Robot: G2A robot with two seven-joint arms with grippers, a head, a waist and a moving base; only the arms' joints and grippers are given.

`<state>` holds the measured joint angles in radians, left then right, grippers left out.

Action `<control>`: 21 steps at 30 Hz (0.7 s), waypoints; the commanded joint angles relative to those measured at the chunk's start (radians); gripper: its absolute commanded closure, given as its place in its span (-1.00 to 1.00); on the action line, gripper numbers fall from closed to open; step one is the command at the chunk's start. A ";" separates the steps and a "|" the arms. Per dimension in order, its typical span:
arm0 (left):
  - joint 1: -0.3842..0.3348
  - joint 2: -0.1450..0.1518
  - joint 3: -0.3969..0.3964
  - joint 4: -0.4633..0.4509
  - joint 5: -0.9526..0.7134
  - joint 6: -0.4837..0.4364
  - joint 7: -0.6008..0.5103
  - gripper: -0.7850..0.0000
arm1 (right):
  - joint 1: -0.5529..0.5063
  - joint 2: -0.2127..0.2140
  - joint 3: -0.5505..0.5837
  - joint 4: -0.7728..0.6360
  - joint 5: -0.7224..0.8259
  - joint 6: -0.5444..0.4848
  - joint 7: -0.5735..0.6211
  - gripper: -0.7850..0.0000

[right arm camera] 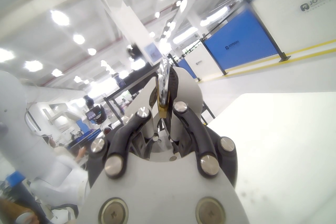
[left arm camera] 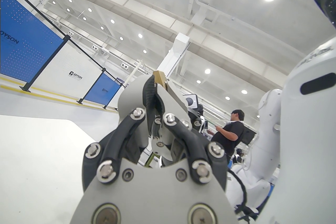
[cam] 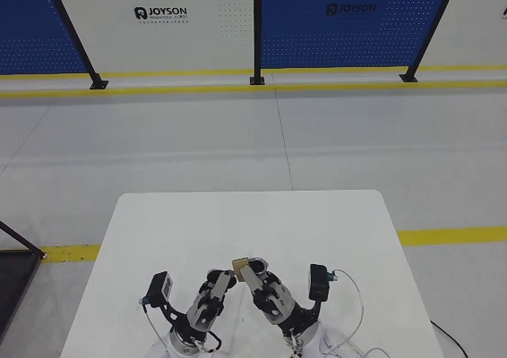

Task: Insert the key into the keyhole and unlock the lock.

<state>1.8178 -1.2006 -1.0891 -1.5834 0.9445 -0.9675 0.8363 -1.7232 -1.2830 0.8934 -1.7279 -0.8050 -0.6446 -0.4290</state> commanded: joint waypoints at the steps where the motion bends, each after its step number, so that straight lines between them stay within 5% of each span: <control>1: 0.004 -0.002 -0.005 -0.006 0.051 0.030 0.026 1.00 | -0.001 0.001 0.002 -0.001 0.001 0.002 0.002 1.00; 21: 0.006 -0.004 -0.005 0.008 0.379 0.256 0.249 1.00 | -0.013 0.007 0.011 -0.018 0.014 0.018 0.041 1.00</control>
<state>1.8238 -1.2051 -1.0952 -1.5762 1.3063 -0.7293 1.0765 -1.7355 -1.2767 0.9044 -1.7458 -0.7912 -0.6265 -0.3898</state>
